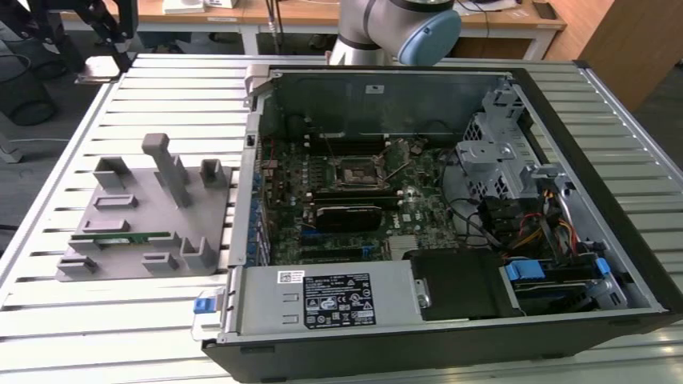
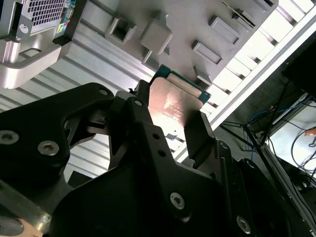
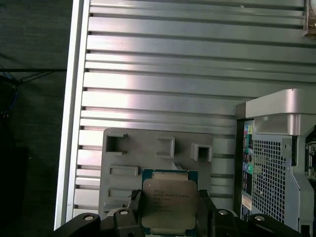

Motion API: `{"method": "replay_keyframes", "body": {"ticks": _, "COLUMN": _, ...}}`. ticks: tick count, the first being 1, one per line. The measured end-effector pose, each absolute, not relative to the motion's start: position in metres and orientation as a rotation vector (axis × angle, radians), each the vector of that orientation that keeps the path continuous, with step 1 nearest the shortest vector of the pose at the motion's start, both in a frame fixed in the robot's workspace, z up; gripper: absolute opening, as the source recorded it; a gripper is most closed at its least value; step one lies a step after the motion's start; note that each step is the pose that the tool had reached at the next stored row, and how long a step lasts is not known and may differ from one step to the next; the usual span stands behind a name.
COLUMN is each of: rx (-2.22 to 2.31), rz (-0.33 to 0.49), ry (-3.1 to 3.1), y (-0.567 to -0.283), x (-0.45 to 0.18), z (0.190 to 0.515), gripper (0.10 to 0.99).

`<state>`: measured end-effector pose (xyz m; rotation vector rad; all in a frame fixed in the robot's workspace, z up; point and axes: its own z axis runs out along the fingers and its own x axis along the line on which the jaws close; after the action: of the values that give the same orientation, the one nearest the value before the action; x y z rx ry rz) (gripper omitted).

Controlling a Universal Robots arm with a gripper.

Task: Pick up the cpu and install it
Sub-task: 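Pick up the cpu and move it towards the insertion slot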

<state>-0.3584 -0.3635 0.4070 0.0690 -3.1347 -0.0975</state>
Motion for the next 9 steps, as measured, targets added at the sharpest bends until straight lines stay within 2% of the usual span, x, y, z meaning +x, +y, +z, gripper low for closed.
{"method": "replay_keyframes", "body": {"ticks": 9, "rx": 0.069, "rz": -0.097, "ry": -3.135, "y": -0.3621, "x": -0.3548, "z": 0.4070, "gripper": 0.529}}
